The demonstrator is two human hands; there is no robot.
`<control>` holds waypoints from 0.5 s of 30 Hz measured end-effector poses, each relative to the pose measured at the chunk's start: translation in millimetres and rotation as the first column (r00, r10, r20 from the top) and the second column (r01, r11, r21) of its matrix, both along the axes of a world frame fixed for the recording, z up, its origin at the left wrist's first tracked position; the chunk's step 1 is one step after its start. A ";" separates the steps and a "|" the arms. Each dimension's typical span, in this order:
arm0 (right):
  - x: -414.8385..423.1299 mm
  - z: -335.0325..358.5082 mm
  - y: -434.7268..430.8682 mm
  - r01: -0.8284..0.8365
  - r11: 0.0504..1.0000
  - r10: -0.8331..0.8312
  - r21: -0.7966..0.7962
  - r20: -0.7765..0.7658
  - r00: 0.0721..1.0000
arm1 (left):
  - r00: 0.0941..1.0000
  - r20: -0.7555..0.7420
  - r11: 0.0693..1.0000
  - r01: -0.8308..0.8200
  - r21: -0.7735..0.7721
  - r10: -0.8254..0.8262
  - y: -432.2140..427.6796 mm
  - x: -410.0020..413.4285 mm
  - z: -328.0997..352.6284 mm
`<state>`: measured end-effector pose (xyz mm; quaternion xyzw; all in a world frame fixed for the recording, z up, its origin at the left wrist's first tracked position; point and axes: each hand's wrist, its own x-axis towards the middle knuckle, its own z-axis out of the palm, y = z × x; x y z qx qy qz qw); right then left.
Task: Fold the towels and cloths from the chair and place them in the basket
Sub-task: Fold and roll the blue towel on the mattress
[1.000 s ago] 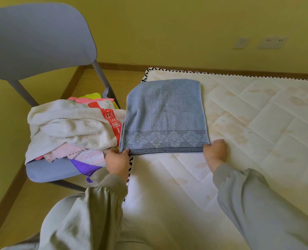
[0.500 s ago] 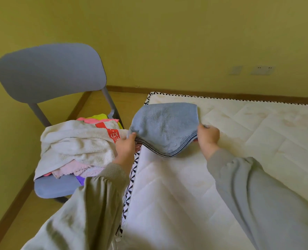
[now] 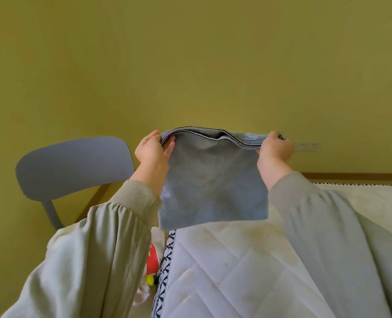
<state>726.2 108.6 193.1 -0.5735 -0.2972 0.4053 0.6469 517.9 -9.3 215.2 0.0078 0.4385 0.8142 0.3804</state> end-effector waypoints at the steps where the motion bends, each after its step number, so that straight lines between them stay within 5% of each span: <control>1: 1.2 2.5 -0.4 -0.020 1.000 0.019 -0.014 -0.036 0.999 | 1.000 0.001 0.999 0.024 -0.029 -0.024 2.9 2.8 0.7; 8: 13.4 2.4 3.3 -0.275 0.955 0.231 -0.115 -0.299 0.926 | 0.957 -0.177 0.948 0.182 -0.261 -0.232 22.8 -8.3 -14.9; 15: 27.6 44.1 14.5 -0.194 0.977 0.212 0.086 -0.444 0.871 | 0.897 -0.336 0.947 0.319 0.045 -0.286 29.8 -11.3 18.0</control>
